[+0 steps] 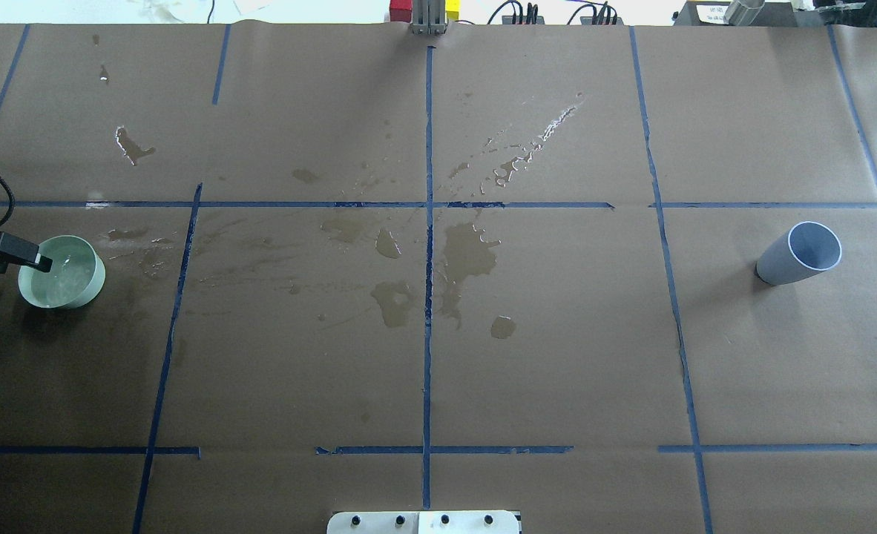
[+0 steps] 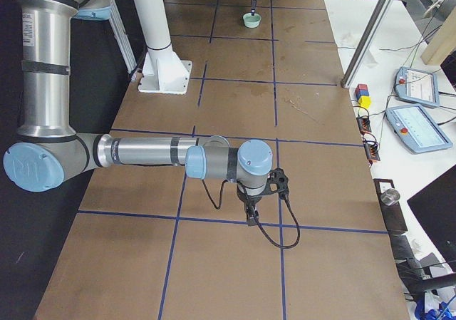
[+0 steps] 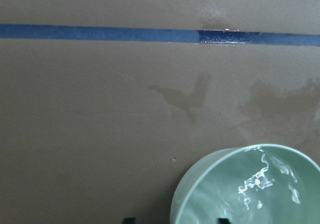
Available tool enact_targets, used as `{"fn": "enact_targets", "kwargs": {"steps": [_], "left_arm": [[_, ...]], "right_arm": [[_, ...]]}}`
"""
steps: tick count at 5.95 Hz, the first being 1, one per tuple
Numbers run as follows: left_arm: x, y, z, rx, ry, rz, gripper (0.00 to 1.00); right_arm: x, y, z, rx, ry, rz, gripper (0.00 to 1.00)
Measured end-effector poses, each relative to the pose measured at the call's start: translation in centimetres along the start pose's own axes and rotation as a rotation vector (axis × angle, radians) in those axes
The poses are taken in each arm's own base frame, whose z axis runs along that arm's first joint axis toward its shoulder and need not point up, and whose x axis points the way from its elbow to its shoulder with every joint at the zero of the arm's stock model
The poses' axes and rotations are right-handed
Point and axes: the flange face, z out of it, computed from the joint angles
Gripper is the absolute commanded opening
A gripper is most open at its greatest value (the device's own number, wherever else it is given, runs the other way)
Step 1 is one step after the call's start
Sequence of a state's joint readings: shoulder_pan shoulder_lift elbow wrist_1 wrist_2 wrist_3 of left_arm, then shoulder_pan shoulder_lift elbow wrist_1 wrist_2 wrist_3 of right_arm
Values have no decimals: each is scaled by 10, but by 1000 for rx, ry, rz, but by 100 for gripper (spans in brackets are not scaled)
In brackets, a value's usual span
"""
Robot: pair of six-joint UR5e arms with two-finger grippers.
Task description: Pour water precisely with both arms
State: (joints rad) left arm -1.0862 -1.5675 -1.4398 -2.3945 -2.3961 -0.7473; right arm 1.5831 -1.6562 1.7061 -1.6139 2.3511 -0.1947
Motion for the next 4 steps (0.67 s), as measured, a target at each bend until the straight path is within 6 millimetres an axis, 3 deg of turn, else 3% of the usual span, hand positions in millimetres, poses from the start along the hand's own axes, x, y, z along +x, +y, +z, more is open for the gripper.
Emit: {"fn": "enact_targets", "kwargs": {"steps": [1,2,4], "left_arm": [[-7,-6,-14,10,-14,39,100],[-19,-17,-40,11,-52,83,100],[-47,-31,-115,-25,-143,142,100]], "right_arm": [[0,0,0,1,0,-1,100],[-1,-1,-1,2,0,0,100],[-1,-2,-1,3,0,0,100]]}}
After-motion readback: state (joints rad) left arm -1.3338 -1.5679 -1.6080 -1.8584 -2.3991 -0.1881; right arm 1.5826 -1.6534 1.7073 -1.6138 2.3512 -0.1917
